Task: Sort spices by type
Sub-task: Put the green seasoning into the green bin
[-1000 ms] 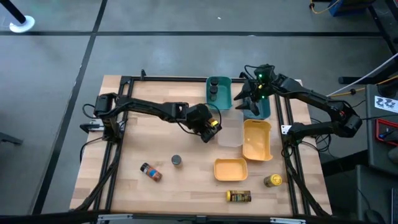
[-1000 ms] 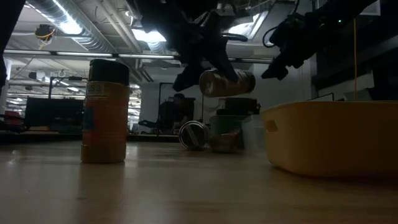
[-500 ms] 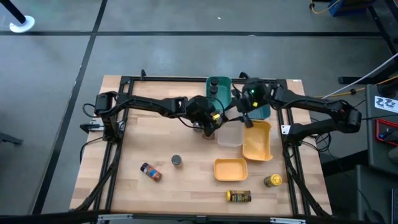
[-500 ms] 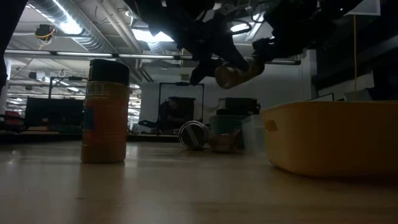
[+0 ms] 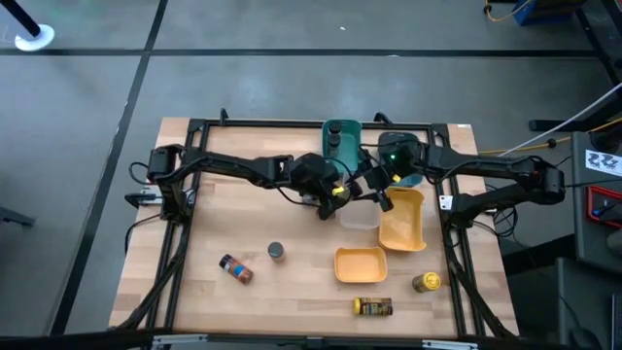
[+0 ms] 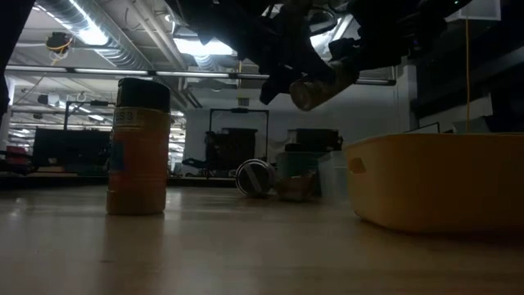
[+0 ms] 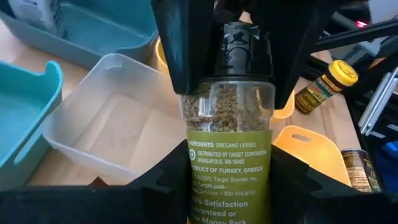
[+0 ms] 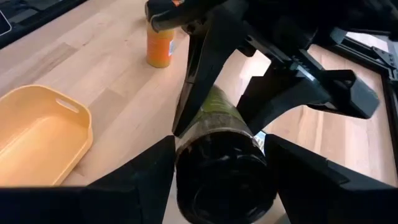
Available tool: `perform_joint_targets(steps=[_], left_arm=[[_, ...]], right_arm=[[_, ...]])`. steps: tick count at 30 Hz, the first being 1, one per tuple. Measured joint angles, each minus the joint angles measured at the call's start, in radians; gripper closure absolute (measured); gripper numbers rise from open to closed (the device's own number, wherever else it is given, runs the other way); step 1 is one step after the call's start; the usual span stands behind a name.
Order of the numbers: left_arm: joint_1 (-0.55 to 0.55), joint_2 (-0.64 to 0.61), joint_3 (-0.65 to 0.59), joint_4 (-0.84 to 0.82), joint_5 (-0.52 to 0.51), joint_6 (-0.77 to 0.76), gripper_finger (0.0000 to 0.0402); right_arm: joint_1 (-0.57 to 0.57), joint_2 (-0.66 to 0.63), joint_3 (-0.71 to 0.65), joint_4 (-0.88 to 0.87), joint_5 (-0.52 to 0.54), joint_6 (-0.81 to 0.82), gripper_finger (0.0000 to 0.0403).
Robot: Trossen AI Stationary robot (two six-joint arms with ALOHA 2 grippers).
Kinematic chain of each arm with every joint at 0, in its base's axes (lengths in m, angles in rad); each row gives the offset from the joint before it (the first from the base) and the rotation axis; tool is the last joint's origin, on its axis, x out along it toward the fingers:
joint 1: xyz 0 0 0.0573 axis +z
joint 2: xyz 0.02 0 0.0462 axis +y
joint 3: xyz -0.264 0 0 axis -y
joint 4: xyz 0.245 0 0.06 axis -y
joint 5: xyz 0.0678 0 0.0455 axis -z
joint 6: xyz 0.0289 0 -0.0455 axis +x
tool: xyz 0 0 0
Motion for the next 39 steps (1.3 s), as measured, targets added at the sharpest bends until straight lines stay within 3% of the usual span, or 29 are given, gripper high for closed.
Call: perform_joint_targets(steps=[8, 15, 20, 34, 39], left_arm=[[-0.004, 0.000, 0.000, 0.007, 0.000, 0.051, 0.0263], [-0.004, 0.000, 0.000, 0.010, 0.000, 0.093, 0.0263], [-0.004, 0.000, 0.000, 0.008, 0.000, 0.094, 0.0260], [0.002, 0.000, 0.000, 0.003, 0.000, 0.049, 0.0167], [0.008, 0.000, 0.000, 0.001, -0.004, 0.042, 0.0150]], right_arm=[[0.011, 0.000, 0.000, -0.015, 0.012, 0.004, 0.0158], [0.012, 0.000, 0.001, -0.029, 0.014, 0.006, 0.0193], [0.011, 0.000, 0.001, -0.029, 0.014, 0.006, 0.0193], [0.009, 0.000, 0.001, -0.034, 0.016, 0.008, 0.0187], [0.009, 0.000, 0.001, -0.035, 0.040, 0.008, 0.0186]])
